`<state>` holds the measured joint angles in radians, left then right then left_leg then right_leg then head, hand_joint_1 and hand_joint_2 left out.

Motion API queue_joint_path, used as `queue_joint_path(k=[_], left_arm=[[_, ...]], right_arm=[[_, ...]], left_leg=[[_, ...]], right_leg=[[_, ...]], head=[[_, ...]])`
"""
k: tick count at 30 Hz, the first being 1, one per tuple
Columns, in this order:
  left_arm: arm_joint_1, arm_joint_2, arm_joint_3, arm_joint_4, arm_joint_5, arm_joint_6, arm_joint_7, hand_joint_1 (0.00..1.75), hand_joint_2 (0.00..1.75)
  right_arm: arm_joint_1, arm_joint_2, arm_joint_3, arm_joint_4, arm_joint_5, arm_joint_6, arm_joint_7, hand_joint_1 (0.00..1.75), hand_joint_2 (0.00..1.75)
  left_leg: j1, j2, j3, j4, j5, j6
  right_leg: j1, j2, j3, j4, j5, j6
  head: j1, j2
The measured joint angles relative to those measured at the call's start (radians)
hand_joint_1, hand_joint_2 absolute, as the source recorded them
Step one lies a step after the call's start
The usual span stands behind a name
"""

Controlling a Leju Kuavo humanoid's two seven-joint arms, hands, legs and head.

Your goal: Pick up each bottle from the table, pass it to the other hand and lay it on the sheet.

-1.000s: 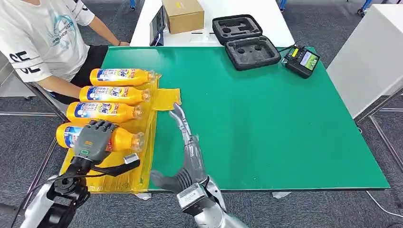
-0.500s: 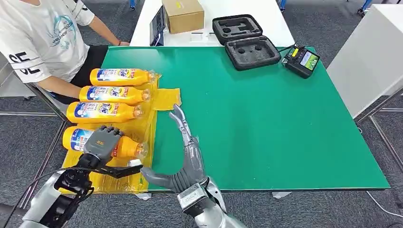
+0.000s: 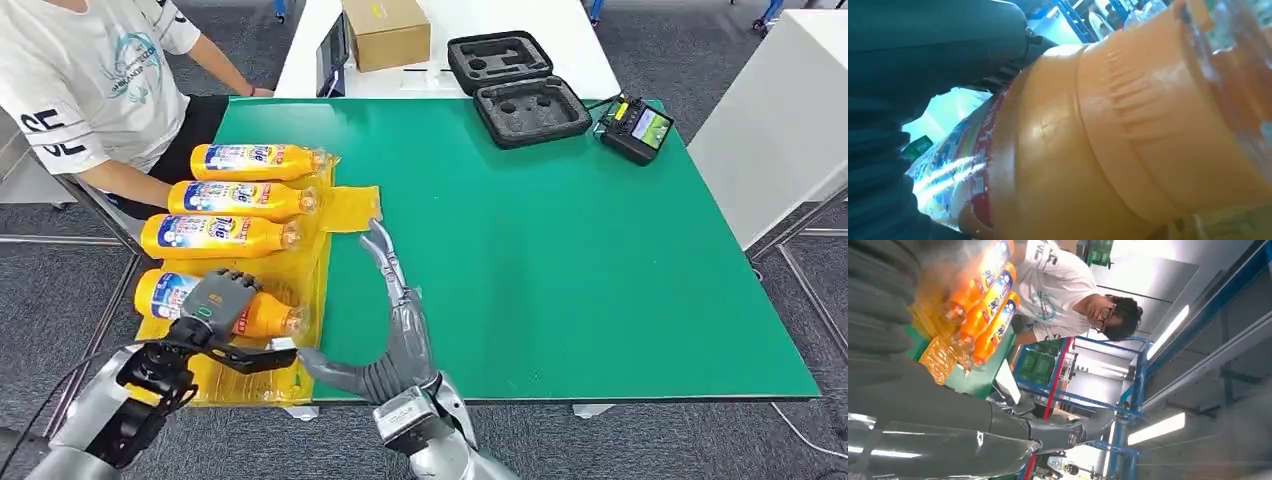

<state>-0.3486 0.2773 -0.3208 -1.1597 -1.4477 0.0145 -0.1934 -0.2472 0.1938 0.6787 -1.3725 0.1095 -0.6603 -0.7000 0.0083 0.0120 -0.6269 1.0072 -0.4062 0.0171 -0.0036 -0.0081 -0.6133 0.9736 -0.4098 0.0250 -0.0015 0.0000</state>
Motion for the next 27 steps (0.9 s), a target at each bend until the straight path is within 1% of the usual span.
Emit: queue_joint_path(k=[4,11,12,13,14,18,19,24,27], left_arm=[[-0.028,0.001,-0.012,0.026,0.032,-0.037,-0.018,1.75,1.75],[-0.078,0.004,-0.026,0.066,0.149,-0.155,-0.106,1.75,1.75],[-0.087,0.004,-0.027,0.075,0.165,-0.167,-0.116,1.54,1.75],[-0.095,0.004,-0.027,0.081,0.175,-0.176,-0.123,0.3,1.75],[-0.103,0.004,-0.028,0.089,0.184,-0.184,-0.128,0.0,1.75],[-0.136,0.002,-0.03,0.127,0.24,-0.21,-0.159,0.0,1.75],[-0.142,0.0,-0.03,0.134,0.256,-0.216,-0.168,0.0,0.0],[-0.161,-0.009,-0.028,0.168,0.379,-0.275,-0.242,0.0,0.0],[-0.171,-0.015,-0.023,0.183,0.454,-0.302,-0.265,0.0,0.0]], right_arm=[[0.0,0.0,-0.004,0.006,0.0,0.0,0.0,0.0,1.75],[0.002,0.0,-0.01,0.027,0.001,0.005,0.0,0.0,1.75],[0.002,0.0,-0.011,0.03,0.002,0.006,0.0,0.0,1.75],[0.002,0.0,-0.012,0.033,0.003,0.008,0.0,0.0,1.75],[0.002,0.001,-0.013,0.035,0.005,0.009,0.0,0.0,1.75],[0.002,0.003,-0.013,0.045,0.01,0.017,0.0,0.0,1.75],[0.002,0.003,-0.013,0.048,0.011,0.019,0.0,0.0,1.75],[0.002,0.007,-0.015,0.062,0.015,0.03,0.0,0.0,1.75],[0.002,0.01,-0.017,0.072,0.016,0.035,0.0,0.0,1.75]], left_leg=[[0.0,0.0,0.001,0.0,0.0,0.0],[0.0,-0.001,0.003,0.0,0.0,0.0],[0.0,-0.001,0.004,0.0,0.001,0.0],[0.0,-0.001,0.004,0.0,0.001,0.0],[0.0,-0.001,0.004,0.0,0.001,0.0],[0.0,-0.001,0.004,0.0,0.001,0.0],[0.0,-0.001,0.004,0.0,0.001,0.0],[0.0,-0.001,0.003,0.0,0.001,0.0],[0.0,-0.001,0.003,0.0,0.001,0.0]], right_leg=[[0.0,0.0,0.001,0.0,0.0,0.0],[0.0,0.0,0.004,0.0,0.0,0.0],[0.0,0.0,0.004,0.0,0.0,0.0],[0.0,0.0,0.004,0.0,0.0,0.0],[0.0,0.0,0.004,0.0,0.0,0.0],[0.0,-0.001,0.004,0.0,0.0,0.0],[0.0,-0.001,0.004,0.0,0.0,0.0],[0.0,0.0,0.004,0.0,0.0,0.0],[0.0,0.0,0.004,0.0,0.0,0.0]], head=[[0.0,0.0],[0.0,0.0],[0.0,0.0],[0.0,0.0],[0.0,0.0],[0.0,0.0],[0.0,0.0],[0.0,0.0],[0.0,0.0]])
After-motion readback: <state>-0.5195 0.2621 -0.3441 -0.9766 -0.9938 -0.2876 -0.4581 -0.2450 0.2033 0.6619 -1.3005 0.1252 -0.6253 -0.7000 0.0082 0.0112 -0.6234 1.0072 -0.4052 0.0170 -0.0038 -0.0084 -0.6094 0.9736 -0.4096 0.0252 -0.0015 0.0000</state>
